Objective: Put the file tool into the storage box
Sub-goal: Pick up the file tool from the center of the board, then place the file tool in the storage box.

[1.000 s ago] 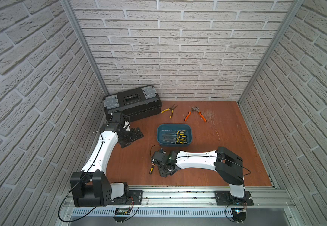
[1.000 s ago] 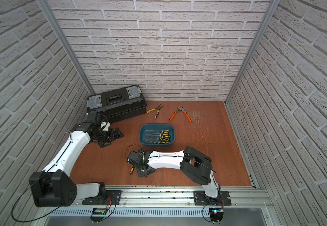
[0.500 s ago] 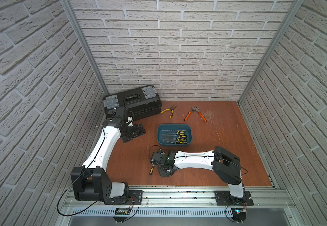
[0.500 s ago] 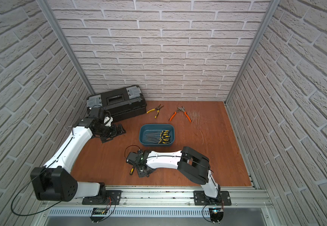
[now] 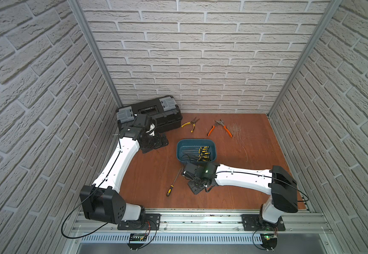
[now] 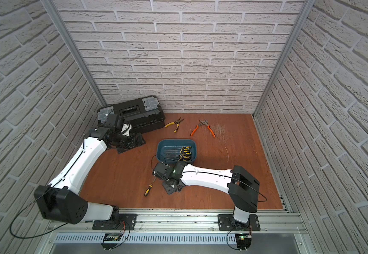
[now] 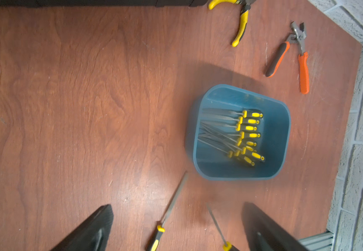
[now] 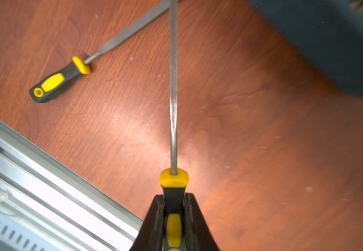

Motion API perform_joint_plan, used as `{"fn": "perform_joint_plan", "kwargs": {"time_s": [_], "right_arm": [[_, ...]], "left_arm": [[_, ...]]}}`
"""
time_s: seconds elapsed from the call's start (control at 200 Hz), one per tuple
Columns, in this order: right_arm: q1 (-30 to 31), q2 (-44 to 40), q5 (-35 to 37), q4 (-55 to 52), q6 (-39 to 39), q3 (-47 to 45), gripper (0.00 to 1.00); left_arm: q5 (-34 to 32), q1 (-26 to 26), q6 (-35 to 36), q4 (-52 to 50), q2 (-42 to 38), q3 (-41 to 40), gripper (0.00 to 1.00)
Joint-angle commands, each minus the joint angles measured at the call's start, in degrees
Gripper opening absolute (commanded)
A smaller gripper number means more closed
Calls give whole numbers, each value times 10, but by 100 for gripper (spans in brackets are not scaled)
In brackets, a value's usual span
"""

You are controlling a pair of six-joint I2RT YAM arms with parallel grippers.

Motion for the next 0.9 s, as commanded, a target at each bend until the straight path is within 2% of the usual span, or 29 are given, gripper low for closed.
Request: {"fn": "perform_joint_plan", "kwargs": {"time_s": [0.0, 0.33, 0.585, 0.895], "right_arm": [[-22, -34, 12, -57, -103, 19, 2], [-135, -57, -1, -122, -256, 103, 3], [-187, -8, -14, -143, -350, 171, 2], [-225, 93, 20, -134, -503, 249, 2]], "left_arm": [[-8, -4, -11, -2, 7, 30, 98], [-14, -4, -23, 4, 19, 65, 98], [-25, -4, -29, -1, 23, 80, 98], [-28, -21, -54, -4, 21, 72, 98]]}}
